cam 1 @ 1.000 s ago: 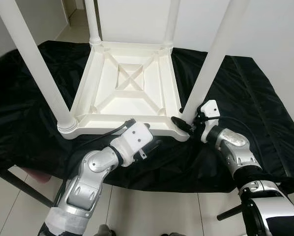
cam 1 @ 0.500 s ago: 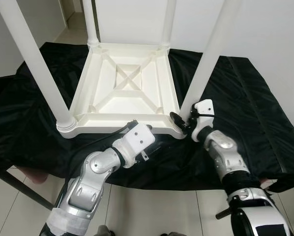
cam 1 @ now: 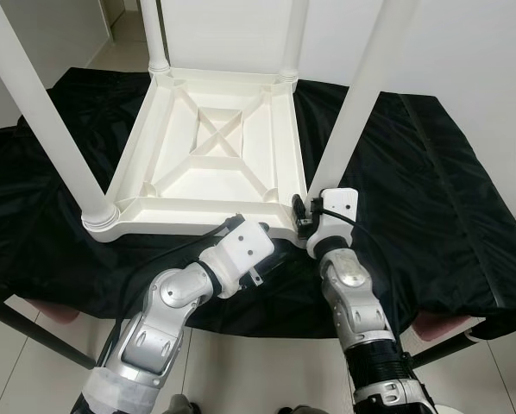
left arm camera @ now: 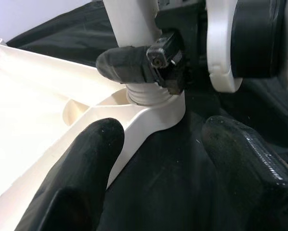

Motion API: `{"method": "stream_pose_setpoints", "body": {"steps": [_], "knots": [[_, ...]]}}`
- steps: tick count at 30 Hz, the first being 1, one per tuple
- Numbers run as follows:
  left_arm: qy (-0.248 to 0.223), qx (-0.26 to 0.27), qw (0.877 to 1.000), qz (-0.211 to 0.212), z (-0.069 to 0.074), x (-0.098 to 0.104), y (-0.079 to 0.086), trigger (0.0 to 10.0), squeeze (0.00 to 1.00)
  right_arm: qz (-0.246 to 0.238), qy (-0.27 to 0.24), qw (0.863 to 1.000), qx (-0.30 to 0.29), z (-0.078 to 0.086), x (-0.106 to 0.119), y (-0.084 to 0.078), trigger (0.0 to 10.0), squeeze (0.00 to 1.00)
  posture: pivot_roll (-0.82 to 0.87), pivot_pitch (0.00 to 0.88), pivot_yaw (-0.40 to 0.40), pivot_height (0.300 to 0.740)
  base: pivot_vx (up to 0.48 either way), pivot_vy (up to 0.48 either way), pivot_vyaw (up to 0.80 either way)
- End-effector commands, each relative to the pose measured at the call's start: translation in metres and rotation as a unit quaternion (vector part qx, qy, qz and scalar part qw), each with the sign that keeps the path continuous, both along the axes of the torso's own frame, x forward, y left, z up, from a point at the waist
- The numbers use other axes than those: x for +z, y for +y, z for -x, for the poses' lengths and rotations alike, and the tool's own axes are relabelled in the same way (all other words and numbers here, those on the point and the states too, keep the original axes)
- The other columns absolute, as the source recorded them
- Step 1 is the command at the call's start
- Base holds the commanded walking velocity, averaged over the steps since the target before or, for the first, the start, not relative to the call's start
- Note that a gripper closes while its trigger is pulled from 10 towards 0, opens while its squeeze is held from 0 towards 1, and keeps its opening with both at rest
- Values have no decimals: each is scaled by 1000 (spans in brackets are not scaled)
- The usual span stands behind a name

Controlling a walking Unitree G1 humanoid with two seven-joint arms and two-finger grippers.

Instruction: Building children table

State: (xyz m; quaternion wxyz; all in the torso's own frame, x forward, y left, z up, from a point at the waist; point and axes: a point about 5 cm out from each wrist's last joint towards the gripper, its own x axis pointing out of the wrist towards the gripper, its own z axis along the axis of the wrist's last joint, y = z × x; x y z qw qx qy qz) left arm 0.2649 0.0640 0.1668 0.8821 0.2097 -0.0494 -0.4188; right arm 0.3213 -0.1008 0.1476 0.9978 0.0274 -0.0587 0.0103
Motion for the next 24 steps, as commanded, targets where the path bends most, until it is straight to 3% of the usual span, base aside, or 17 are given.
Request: {"method": "stream_pose_setpoints", "body": {"steps": [1, 4, 11, 12, 13, 22, 24], "knots": [[-11, 23, 1000, 9, 0, 2, 0, 10000, 0, -11, 10, 999, -47, 4, 1, -5, 10000, 0, -86, 53, -29, 740, 0, 0, 0], [-10, 22, 1000, 6, 1, 0, 0, 10000, 0, -4, 18, 997, -74, 6, 3, -12, 10000, 0, -89, 52, -30, 740, 0, 0, 0], [-9, 22, 1000, 7, 2, -1, -1, 10000, 0, -9, 24, 997, -72, 10, 0, -15, 10000, 0, -89, 50, -31, 740, 0, 0, 0], [-9, 22, 1000, 6, 2, -1, -1, 10000, 0, -8, 24, 997, -74, 10, 0, -15, 10000, 392, -89, 49, -32, 740, 0, 0, 0], [-10, 23, 1000, 7, 1, 0, -1, 10000, 0, -7, 20, 997, -70, 10, 1, -14, 10000, 1000, -89, 50, -32, 740, 0, 0, 0], [-10, 24, 1000, 8, 1, 0, 0, 10000, 0, -9, 18, 997, -72, 10, 2, -19, 10000, 1000, -90, 51, -31, 740, 0, 0, 0], [-9, 25, 1000, 7, 1, 0, 0, 10000, 0, -11, 24, 997, -78, 9, 2, -28, 10000, 1000, -91, 53, -32, 740, 0, 0, 0]]}}
